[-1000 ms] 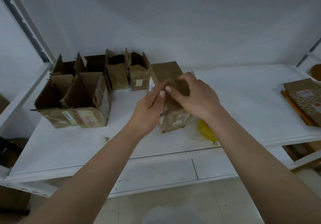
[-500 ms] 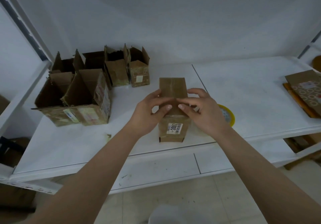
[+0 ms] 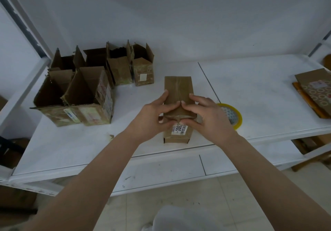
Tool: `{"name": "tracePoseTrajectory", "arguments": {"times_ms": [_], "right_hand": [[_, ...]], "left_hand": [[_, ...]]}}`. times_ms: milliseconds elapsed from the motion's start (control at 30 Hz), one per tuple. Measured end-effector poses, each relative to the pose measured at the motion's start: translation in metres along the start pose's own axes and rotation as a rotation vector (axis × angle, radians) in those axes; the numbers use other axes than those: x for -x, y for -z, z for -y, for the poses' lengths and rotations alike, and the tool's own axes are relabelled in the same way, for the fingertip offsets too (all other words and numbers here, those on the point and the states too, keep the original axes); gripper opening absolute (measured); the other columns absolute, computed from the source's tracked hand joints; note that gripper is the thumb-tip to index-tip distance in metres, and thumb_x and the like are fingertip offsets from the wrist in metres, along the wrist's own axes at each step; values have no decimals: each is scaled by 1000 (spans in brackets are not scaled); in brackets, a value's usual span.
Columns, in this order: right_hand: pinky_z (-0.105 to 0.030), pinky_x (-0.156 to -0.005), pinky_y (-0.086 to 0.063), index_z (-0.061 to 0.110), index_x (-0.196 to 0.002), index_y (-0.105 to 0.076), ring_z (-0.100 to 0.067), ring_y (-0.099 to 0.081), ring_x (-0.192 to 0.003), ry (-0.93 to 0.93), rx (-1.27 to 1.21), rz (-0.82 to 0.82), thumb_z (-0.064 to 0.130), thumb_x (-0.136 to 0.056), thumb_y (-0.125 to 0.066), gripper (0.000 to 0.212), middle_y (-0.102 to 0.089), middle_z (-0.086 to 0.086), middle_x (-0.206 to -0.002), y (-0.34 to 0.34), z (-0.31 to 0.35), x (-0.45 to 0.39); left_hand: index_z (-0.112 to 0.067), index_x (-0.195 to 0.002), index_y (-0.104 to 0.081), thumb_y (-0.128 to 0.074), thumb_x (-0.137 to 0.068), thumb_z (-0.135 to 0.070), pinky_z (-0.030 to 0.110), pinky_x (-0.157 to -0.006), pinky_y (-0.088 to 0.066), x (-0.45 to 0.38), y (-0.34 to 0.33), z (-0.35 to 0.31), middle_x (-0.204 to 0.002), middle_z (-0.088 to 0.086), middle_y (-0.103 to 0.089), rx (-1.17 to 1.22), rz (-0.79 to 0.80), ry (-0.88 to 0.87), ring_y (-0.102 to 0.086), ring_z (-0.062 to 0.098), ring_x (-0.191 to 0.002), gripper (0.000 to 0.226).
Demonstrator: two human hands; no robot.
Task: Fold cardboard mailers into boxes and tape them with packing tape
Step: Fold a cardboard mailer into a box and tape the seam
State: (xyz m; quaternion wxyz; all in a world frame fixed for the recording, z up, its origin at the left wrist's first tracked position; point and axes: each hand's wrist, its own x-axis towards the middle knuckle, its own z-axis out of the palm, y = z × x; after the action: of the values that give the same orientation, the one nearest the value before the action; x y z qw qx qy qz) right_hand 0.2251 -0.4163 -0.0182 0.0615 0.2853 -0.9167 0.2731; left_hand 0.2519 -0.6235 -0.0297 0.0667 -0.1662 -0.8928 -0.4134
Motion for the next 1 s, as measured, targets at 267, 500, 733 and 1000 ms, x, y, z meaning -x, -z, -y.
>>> {"name": "tracePoseTrajectory", "arguments": {"times_ms": [267, 500, 733, 1000], "right_hand": [[-40, -103, -42, 20, -129, -63, -28, -49, -126, -44, -30, -9, 34, -80, -77, 53, -47, -8, -145, -2, 1, 0], [-43, -104, -43, 21, -130, -61, -26, -47, -128, -55, -51, -13, 34, -80, -76, 54, -46, -7, -146, -2, -1, 0], [-45, -101, -46, 20, -128, -63, -26, -50, -126, -50, -63, -21, 34, -80, -76, 52, -47, -6, -145, -4, -2, 1], [-45, -98, -48, 18, -127, -64, -26, -52, -122, -49, -79, -21, 33, -79, -76, 51, -49, -7, -143, -5, -1, 1]], "left_hand": [[-26, -134, -57, -51, -98, -9, 23, -108, -39, 5, 35, 17, -156, -12, -27, 189, 241, 56, -27, -3, -141, 39], [-30, -127, -60, -73, -81, -10, 41, -106, -44, 2, 23, 17, -149, -9, -42, 265, 75, 105, -42, 2, -134, 52], [-28, -118, -66, -77, -79, -11, 28, -96, -49, 12, -4, 20, -148, -10, -44, 292, -130, 59, -45, -1, -131, 44], [-11, -126, -54, -78, -77, -15, 42, -89, -55, 15, -21, 19, -153, 2, -33, 13, -142, -60, -45, 23, -132, 54]]}}
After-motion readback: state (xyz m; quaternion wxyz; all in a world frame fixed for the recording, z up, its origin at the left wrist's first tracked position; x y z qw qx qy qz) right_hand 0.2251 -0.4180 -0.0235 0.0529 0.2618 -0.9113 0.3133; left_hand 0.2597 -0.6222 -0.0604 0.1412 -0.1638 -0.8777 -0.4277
